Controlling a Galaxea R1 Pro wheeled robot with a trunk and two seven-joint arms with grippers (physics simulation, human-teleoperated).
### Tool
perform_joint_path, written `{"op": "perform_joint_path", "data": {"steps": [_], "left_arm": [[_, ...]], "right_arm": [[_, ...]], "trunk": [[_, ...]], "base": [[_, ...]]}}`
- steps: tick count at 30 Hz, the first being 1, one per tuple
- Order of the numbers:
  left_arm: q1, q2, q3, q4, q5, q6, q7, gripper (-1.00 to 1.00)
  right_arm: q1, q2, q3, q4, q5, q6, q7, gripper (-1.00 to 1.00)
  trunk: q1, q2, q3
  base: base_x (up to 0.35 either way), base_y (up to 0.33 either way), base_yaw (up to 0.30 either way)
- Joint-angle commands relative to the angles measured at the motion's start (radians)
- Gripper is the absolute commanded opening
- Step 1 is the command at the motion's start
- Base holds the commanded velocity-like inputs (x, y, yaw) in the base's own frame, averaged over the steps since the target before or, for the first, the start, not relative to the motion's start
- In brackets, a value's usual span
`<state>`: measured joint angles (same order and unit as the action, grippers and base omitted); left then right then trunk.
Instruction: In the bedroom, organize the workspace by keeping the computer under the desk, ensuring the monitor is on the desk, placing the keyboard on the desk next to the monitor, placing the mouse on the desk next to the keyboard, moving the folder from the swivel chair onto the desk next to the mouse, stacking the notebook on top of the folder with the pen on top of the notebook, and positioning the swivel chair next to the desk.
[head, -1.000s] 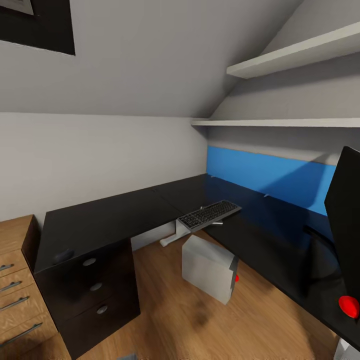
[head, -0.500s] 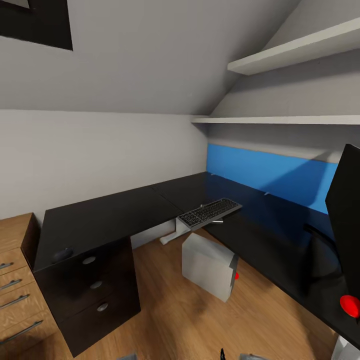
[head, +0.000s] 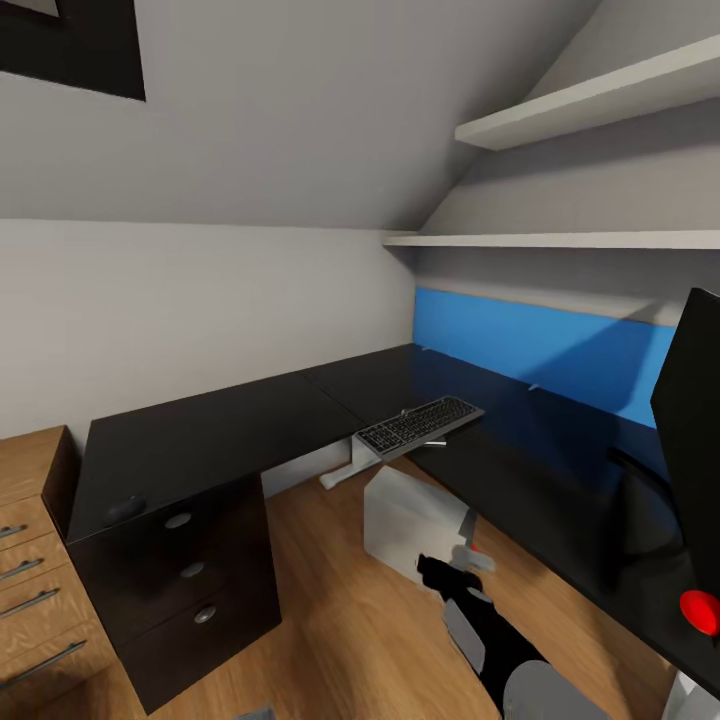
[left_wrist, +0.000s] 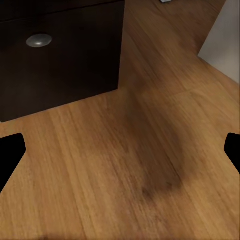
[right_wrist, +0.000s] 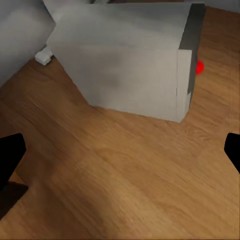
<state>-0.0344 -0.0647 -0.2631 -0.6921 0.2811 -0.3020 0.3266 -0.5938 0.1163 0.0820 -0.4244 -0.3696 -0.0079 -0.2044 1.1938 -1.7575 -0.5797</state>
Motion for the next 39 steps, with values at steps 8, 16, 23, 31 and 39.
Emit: {"op": "perform_joint_path", "data": {"steps": [8, 16, 23, 31, 39], "left_arm": [[-0.001, 0.0, -0.007, 0.0, 0.009, -0.005, 0.006, 1.0], [-0.001, -0.001, -0.007, 0.004, 0.009, -0.005, 0.006, 1.0], [-0.001, 0.002, -0.007, 0.007, 0.009, -0.005, 0.006, 1.0], [-0.001, 0.002, -0.008, 0.025, 0.008, -0.008, 0.005, 1.0], [-0.001, 0.002, -0.009, 0.032, 0.006, -0.007, 0.005, 1.0]], "right_arm": [[-0.031, 0.004, 0.012, -0.025, -0.134, 0.039, 0.044, 1.0], [-0.034, 0.005, 0.012, -0.03, -0.147, 0.042, 0.13, 1.0], [-0.034, 0.006, 0.014, -0.03, -0.148, 0.042, 0.14, 1.0], [-0.034, 0.018, 0.016, -0.029, -0.147, 0.042, 0.142, 1.0], [-0.034, 0.018, 0.064, -0.028, -0.137, 0.042, 0.145, 1.0]], "trunk": [[0.0, 0.0, -0.001], [0.0, 0.0, -0.001], [0.0, 0.0, -0.001], [0.0, 0.0, -0.001], [0.0, 0.0, -0.001]], "base": [[0.0, 0.0, 0.0], [0.0, 0.0, 0.0], [0.0, 0.0, 0.004], [0.033, 0.0, 0.201], [0.195, 0.0, 0.232]]}}
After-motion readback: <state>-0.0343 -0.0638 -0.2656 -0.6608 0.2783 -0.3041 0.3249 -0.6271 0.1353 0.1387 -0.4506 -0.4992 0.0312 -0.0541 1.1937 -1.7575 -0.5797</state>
